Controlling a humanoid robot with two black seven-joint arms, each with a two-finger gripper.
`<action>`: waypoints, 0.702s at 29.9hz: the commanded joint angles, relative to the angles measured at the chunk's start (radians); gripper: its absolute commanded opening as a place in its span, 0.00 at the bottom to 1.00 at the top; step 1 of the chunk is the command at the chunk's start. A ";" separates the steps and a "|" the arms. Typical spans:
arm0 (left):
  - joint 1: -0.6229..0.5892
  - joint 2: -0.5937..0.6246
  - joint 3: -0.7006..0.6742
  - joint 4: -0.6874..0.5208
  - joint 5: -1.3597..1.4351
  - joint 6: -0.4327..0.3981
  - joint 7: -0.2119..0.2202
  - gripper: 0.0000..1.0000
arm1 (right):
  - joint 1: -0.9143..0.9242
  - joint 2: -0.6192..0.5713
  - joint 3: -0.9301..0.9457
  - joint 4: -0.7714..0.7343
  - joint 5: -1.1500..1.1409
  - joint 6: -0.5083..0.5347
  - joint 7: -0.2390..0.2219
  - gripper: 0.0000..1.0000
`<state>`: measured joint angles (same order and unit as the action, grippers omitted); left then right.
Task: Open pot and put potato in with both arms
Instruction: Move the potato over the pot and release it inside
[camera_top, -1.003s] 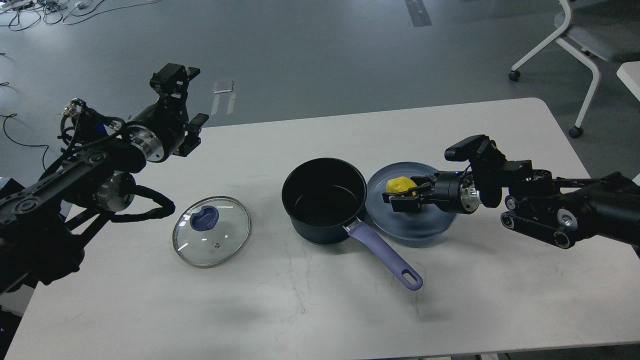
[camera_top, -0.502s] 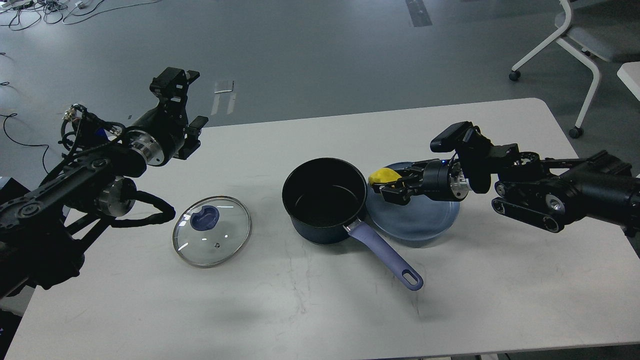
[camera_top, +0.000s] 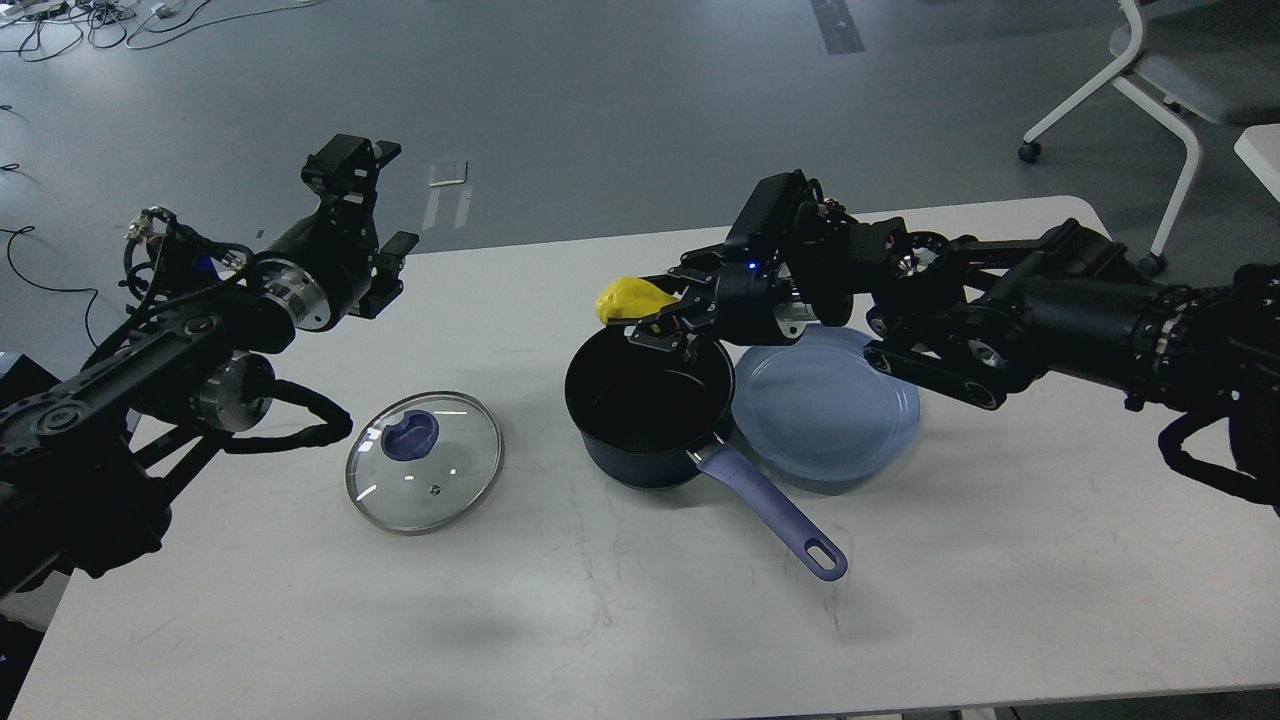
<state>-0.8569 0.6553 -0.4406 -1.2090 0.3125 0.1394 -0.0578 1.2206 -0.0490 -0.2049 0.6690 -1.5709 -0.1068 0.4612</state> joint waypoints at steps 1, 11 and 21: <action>0.001 0.000 -0.004 -0.001 -0.001 0.000 -0.001 0.99 | -0.022 0.049 -0.045 -0.035 0.005 0.001 -0.001 0.63; 0.001 0.003 -0.006 0.000 -0.018 -0.007 0.001 0.99 | -0.035 -0.022 -0.010 -0.026 0.187 -0.002 -0.010 1.00; 0.036 -0.022 -0.058 0.009 -0.185 -0.007 -0.011 0.99 | -0.062 -0.134 0.459 0.127 1.226 0.110 -0.133 1.00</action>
<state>-0.8466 0.6460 -0.4645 -1.2034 0.1605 0.1319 -0.0620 1.1867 -0.1542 0.1194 0.7660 -0.6254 -0.0320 0.3776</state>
